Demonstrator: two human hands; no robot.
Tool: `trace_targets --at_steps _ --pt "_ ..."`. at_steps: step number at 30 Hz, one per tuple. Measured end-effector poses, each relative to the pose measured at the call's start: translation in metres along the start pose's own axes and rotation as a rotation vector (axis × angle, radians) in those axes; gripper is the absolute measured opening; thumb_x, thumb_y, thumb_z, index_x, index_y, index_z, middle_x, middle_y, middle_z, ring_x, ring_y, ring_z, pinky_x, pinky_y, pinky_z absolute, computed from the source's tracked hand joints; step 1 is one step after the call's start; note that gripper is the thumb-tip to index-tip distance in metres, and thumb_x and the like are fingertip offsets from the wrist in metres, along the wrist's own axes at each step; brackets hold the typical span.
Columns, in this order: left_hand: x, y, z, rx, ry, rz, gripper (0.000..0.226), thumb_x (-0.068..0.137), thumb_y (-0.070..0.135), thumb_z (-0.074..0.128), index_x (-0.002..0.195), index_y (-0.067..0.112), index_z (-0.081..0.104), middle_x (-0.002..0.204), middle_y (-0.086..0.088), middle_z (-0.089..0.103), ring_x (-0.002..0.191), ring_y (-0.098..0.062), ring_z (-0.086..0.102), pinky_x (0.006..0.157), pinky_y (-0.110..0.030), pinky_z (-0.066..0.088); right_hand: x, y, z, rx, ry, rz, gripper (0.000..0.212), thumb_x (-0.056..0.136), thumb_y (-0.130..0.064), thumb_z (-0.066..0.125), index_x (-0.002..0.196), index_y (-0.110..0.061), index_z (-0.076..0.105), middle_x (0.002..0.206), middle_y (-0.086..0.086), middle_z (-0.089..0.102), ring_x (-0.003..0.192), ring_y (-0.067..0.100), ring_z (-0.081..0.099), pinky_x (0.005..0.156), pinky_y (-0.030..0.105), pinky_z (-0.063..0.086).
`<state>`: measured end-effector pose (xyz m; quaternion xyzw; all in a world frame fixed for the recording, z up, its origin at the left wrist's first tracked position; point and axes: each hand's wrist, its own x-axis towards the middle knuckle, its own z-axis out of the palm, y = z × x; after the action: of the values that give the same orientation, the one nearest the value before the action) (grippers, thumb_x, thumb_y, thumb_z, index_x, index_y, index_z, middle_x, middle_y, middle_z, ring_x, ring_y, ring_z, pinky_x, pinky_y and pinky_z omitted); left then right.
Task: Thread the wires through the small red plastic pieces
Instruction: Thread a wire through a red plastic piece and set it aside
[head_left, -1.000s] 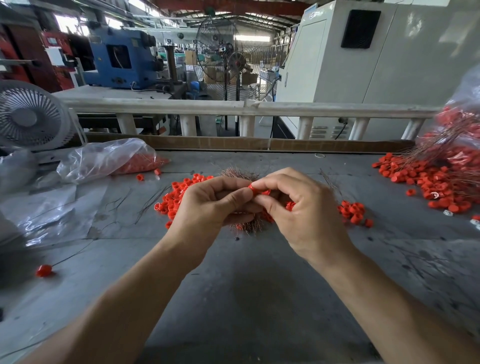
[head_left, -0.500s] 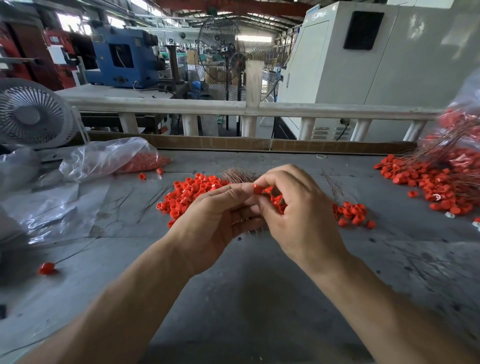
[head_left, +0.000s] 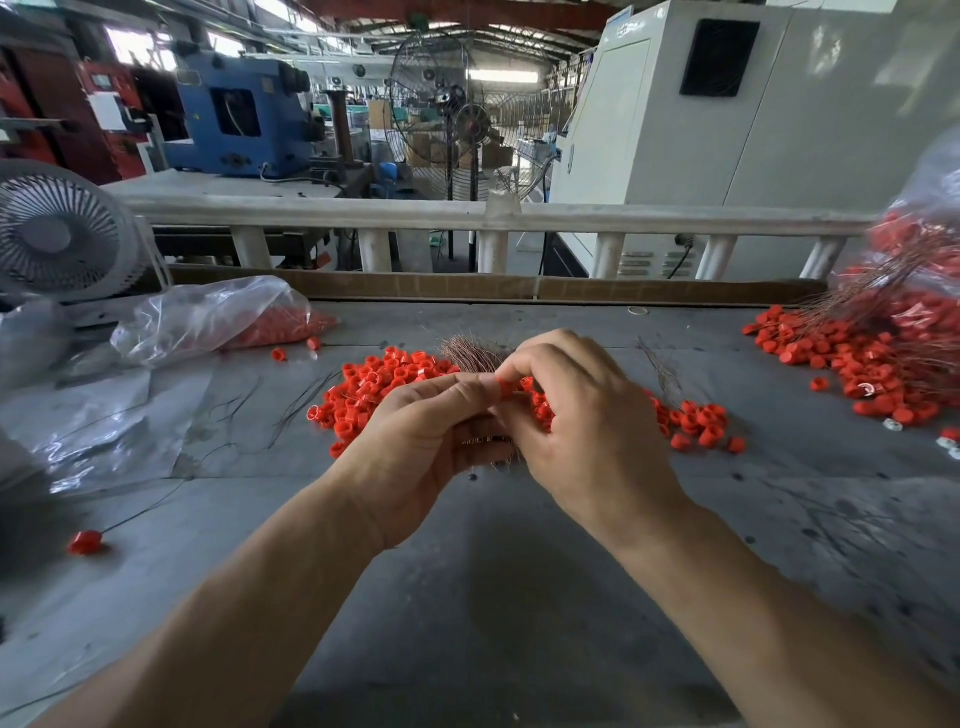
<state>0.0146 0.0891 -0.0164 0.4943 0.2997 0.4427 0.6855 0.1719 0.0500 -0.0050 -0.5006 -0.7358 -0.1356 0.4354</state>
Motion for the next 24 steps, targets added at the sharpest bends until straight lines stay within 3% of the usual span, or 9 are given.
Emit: trace_targets --at_steps 2,6,9,20,24 --pt "0.000 0.000 0.000 0.000 0.004 -0.003 0.044 0.083 0.024 0.070 0.116 -0.006 0.069 0.111 -0.024 0.065 0.105 -0.035 0.061 0.106 -0.055 0.047 0.000 0.001 0.000 -0.012 0.003 0.001 0.009 0.088 -0.017 0.076 0.092 -0.014 0.068 0.096 -0.005 0.064 0.092 0.016 0.059 0.074 0.031 0.050" --pt "0.003 -0.001 -0.003 -0.007 -0.006 -0.001 0.021 0.091 0.022 0.066 0.101 0.007 0.076 0.098 -0.016 0.070 0.094 -0.026 0.066 0.090 -0.043 0.054 -0.002 0.003 0.000 0.004 0.020 0.021 0.011 0.089 -0.020 0.076 0.094 -0.015 0.068 0.097 -0.006 0.064 0.093 0.013 0.059 0.076 0.023 0.048" --pt "0.004 -0.001 -0.005 0.002 -0.011 0.000 0.020 0.100 0.017 0.058 0.102 0.010 0.077 0.101 -0.015 0.071 0.093 -0.023 0.070 0.084 -0.037 0.057 -0.001 0.006 0.001 0.016 0.041 0.022 0.008 0.089 -0.020 0.073 0.091 -0.015 0.068 0.095 -0.007 0.063 0.091 0.015 0.058 0.077 0.022 0.046" --pt "0.001 0.002 0.000 -0.004 -0.027 -0.004 0.016 0.091 0.018 0.064 0.096 0.008 0.075 0.098 -0.017 0.071 0.089 -0.026 0.069 0.085 -0.040 0.055 0.000 0.010 -0.001 0.013 0.130 -0.064 0.011 0.085 -0.009 0.077 0.079 -0.010 0.068 0.084 -0.003 0.065 0.083 0.023 0.055 0.075 0.036 0.045" --pt "0.000 0.004 -0.001 -0.010 -0.039 0.025 0.019 0.090 0.021 0.065 0.100 0.006 0.072 0.097 -0.014 0.072 0.087 -0.023 0.067 0.081 -0.037 0.054 0.002 0.012 -0.001 0.030 0.100 -0.089 0.004 0.089 -0.013 0.075 0.086 -0.011 0.073 0.091 -0.002 0.065 0.088 0.023 0.056 0.078 0.036 0.047"
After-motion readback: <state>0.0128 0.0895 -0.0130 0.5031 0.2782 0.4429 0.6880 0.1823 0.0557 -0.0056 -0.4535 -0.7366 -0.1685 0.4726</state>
